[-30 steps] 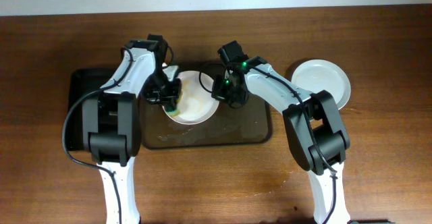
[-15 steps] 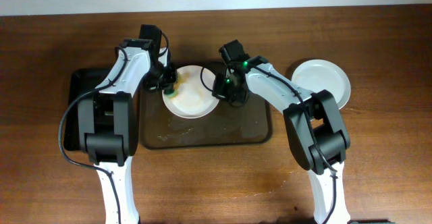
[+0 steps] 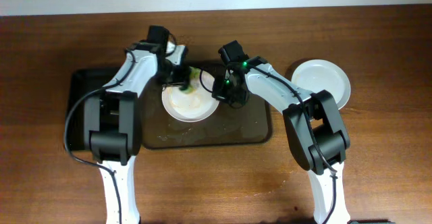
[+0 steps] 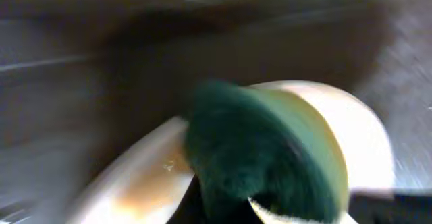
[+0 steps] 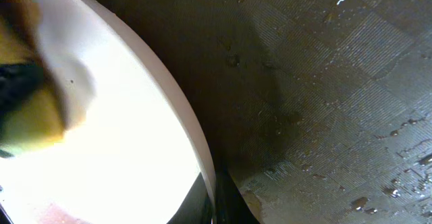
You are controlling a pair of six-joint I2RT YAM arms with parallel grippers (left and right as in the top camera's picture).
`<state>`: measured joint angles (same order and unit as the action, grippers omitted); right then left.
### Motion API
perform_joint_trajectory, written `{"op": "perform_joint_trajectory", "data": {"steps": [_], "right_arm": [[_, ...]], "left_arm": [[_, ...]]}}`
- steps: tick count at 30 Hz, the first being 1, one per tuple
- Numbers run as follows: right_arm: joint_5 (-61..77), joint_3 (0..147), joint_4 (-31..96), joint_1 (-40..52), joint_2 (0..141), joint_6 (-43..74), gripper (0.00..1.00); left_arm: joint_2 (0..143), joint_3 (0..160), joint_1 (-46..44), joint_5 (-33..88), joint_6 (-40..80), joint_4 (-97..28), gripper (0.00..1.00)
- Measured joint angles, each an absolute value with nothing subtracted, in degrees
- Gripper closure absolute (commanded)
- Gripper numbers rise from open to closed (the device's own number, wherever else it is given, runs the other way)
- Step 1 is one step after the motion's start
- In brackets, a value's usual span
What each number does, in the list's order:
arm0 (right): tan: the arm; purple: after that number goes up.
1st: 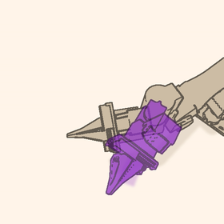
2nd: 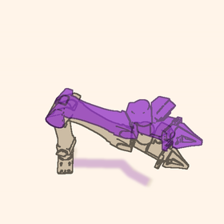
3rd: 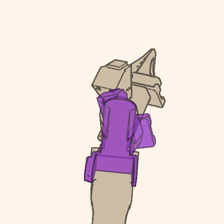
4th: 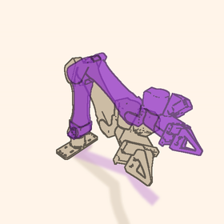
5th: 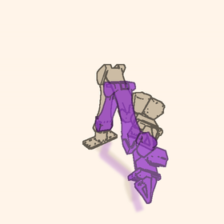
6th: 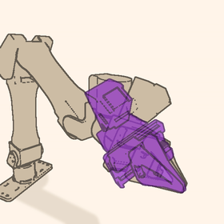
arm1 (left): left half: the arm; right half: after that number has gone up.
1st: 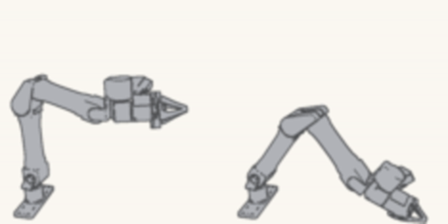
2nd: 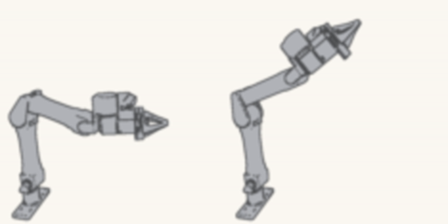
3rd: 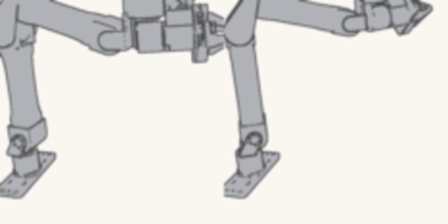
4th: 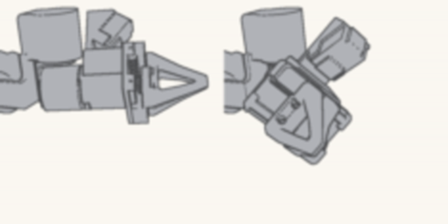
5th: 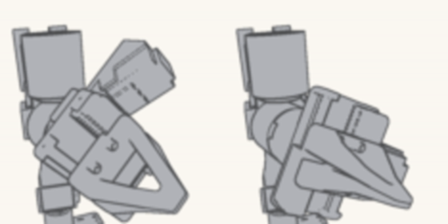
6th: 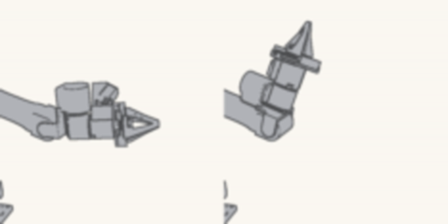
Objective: Clean dirty plates on tray and stack at the side
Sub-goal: 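Scrub the pink plate with the sponge in the left gripper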
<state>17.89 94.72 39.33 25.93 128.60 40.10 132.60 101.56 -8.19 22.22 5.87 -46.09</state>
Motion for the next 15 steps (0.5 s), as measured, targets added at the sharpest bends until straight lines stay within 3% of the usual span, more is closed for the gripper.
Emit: {"op": "perform_joint_trajectory", "data": {"steps": [5, 8, 12, 15], "right_arm": [[18.6, 94.7, 38.5, 26.5, 128.7, 40.2, 0.96], [19.0, 94.7, 39.2, 26.6, 128.7, 39.6, 0.96], [18.1, 94.7, 39.3, 26.2, 128.7, 39.7, 0.96], [17.9, 94.7, 39.3, 25.9, 128.7, 40.3, 0.96]], "left_arm": [[131.7, 103.0, -3.5, 13.9, 16.3, -64.4, 1.00], [132.5, 102.1, -3.4, 18.1, 4.1, -74.1, 1.00], [133.2, 101.1, -4.7, 31.6, -7.0, -65.3, 0.99], [133.7, 100.6, -5.6, 36.2, -4.9, -53.4, 0.99]]}}
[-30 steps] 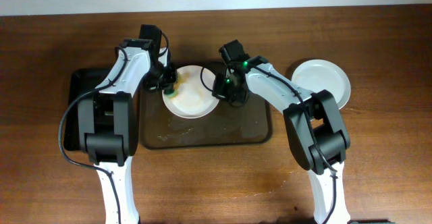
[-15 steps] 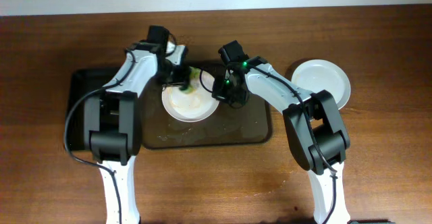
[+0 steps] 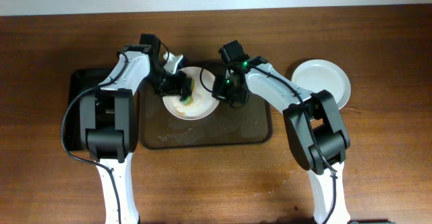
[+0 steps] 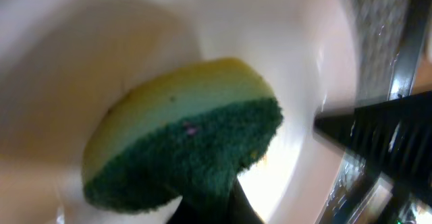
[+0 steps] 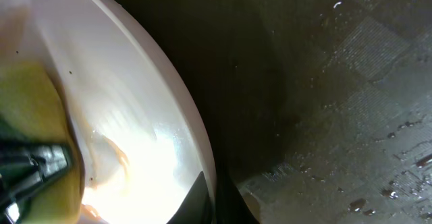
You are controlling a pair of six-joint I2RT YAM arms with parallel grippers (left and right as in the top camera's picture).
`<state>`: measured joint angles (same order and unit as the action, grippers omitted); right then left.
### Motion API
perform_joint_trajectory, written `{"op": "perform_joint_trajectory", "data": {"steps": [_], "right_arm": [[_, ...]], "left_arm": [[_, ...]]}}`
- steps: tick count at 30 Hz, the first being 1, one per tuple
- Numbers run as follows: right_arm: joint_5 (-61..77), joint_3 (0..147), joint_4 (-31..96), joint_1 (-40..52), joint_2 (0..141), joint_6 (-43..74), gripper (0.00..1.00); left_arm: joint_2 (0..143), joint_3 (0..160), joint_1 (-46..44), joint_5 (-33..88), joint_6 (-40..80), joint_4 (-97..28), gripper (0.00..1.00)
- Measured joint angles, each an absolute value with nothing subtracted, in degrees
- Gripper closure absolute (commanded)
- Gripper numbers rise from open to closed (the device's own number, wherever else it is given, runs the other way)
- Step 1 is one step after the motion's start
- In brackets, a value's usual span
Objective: Clean dirty plates on tray and stack at the side
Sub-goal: 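Scrub the pink plate with the sponge in the left gripper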
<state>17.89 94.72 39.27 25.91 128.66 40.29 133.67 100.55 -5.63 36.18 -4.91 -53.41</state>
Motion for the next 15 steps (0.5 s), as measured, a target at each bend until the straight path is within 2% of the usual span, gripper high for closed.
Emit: {"op": "perform_joint_trajectory", "data": {"steps": [2, 5, 9, 12, 15], "right_arm": [[17.9, 94.7, 39.2, 25.9, 128.7, 40.3, 0.96], [17.9, 94.7, 39.2, 25.9, 128.7, 40.3, 0.96], [18.1, 94.7, 38.9, 26.0, 128.7, 40.1, 0.96], [18.2, 94.7, 39.3, 26.2, 128.7, 39.2, 0.96], [20.3, 94.7, 39.7, 25.7, 128.7, 34.8, 0.96]], "left_arm": [[133.7, 100.5, -5.7, 34.4, -0.1, -46.3, 0.99], [133.1, 101.8, -6.1, 25.6, 8.3, -47.8, 0.99], [132.2, 105.0, -6.3, 9.3, 13.0, -63.6, 0.99], [134.1, 110.6, -6.6, 8.3, 10.5, -76.8, 1.00], [135.0, 123.7, -5.8, 9.6, 5.7, -85.2, 0.99]]}}
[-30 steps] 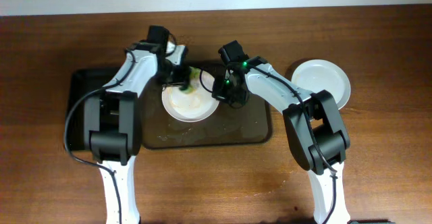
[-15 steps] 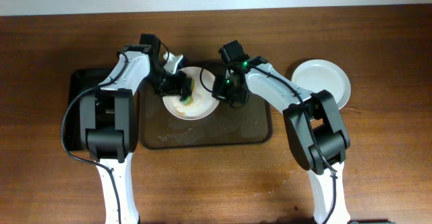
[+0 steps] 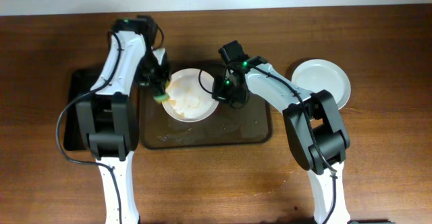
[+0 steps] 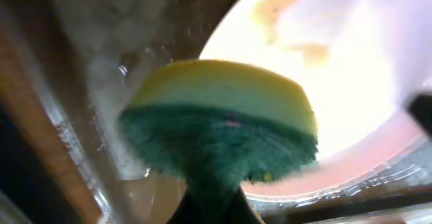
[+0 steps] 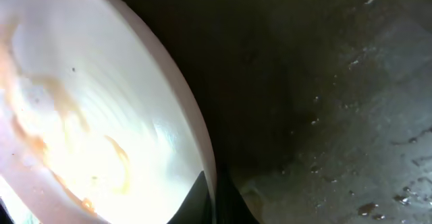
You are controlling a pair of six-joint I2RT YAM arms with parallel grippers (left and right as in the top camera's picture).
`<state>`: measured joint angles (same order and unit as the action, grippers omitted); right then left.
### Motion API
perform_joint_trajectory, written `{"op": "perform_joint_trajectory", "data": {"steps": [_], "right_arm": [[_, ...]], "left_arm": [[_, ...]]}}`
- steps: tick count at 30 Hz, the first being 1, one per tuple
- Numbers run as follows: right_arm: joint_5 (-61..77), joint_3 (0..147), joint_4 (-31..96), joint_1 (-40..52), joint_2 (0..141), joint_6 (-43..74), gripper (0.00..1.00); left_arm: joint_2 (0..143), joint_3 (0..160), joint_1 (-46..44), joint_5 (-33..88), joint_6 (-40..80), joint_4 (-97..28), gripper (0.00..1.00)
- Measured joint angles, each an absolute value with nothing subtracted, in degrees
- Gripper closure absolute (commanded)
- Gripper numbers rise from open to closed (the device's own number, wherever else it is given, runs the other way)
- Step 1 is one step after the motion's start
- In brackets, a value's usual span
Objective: Clean dirty plates on tray and stack at the side
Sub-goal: 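Scrub the pink plate with the sponge in the left gripper, then lift the pink plate with the right gripper and stack it on the plate pile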
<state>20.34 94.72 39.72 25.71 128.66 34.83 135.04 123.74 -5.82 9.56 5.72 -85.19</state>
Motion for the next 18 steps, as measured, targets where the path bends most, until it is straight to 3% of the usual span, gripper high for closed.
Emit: {"op": "perform_joint_trajectory", "data": {"steps": [3, 7, 11, 18], "right_arm": [[22.0, 94.6, 43.1, 25.3, 128.0, 28.2, 0.96], [12.2, 94.1, 52.6, 25.3, 116.5, 24.1, 0.96], [-10.2, 94.4, 57.5, 28.9, 102.5, 23.3, 0.96], [-51.4, 94.3, 59.0, 47.0, 102.8, 24.5, 0.96]], "left_arm": [[135.5, 140.2, -5.4, 9.8, 4.6, -87.9, 0.99], [135.3, 145.6, -3.8, 9.8, 4.1, -86.7, 0.99], [135.3, 145.6, -2.4, 9.6, 4.1, -85.3, 0.99], [135.3, 145.6, -2.5, 9.6, 4.1, -84.7, 0.99]]}}
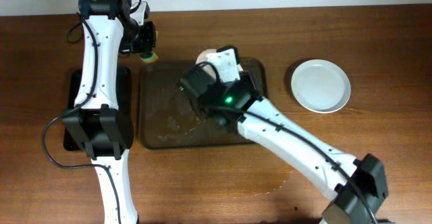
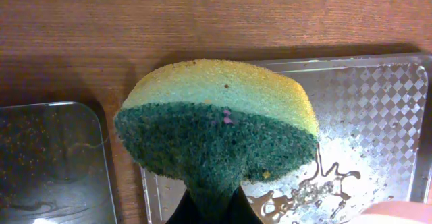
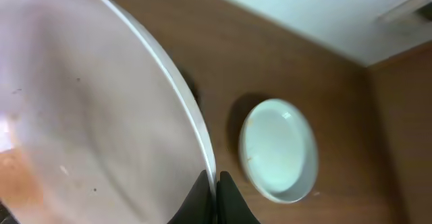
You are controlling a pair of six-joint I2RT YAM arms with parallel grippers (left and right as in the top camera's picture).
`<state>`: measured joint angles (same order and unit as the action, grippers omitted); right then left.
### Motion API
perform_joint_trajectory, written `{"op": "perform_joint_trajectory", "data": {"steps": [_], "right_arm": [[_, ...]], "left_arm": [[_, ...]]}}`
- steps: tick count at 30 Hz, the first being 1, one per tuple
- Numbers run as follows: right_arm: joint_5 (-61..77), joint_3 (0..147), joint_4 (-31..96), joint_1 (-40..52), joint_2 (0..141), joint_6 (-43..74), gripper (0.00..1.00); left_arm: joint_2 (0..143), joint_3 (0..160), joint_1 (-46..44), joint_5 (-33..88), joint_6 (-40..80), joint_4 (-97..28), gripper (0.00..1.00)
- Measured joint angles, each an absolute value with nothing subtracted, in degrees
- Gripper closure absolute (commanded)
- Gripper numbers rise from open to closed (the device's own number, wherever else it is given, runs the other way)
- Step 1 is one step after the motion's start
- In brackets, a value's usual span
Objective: Clean dirty plates on tray and stack at the side
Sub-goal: 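Lift the pink plate with the right gripper and stack it on the plate pile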
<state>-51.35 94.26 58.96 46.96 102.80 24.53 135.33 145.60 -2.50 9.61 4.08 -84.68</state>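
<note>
My right gripper (image 3: 212,187) is shut on the rim of the dirty white plate (image 3: 88,116), with orange smears at its lower left. Overhead, this plate (image 1: 216,57) is lifted and tilted over the far edge of the wet dark tray (image 1: 162,126). A clean white plate (image 1: 320,86) lies on the table to the right, also in the right wrist view (image 3: 280,150). My left gripper (image 2: 209,207) is shut on the yellow-green sponge (image 2: 216,116), held high above the tray's far left corner (image 1: 149,58).
A second dark tray (image 1: 71,109) sits left of the main one, partly under the left arm, and shows in the left wrist view (image 2: 47,156). Brown liquid pools on the main tray (image 2: 324,177). The raised right arm (image 1: 283,136) crosses over the tray's right half.
The right gripper lifted the plate off the tray and tilted it; the right arm now rises over the tray. The left gripper drew the sponge away, up and back past the tray's far left corner.
The right gripper gripped the plate's rim on the tray throughout while the left gripper held the sponge first at its far rim, then inside it, then at its left edge. Now the plate is in the air and the sponge is withdrawn.
</note>
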Motion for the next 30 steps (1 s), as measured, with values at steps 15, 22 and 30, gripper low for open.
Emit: {"op": "perform_joint_trajectory", "data": {"steps": [15, 22, 30], "right_arm": [[-81.2, 94.1, 58.3, 54.1, 102.9, 26.9, 0.96], [-31.2, 93.7, 59.0, 22.2, 99.9, 26.7, 0.96], [-12.1, 79.5, 49.8, -10.9, 99.6, 26.5, 0.96]], "left_arm": [[135.3, 145.4, -2.5, 9.6, 4.1, -84.6, 0.99], [135.3, 145.4, -2.5, 9.6, 4.1, -84.8, 0.99], [135.3, 145.4, -2.4, 6.1, 4.1, -87.3, 0.99]]}}
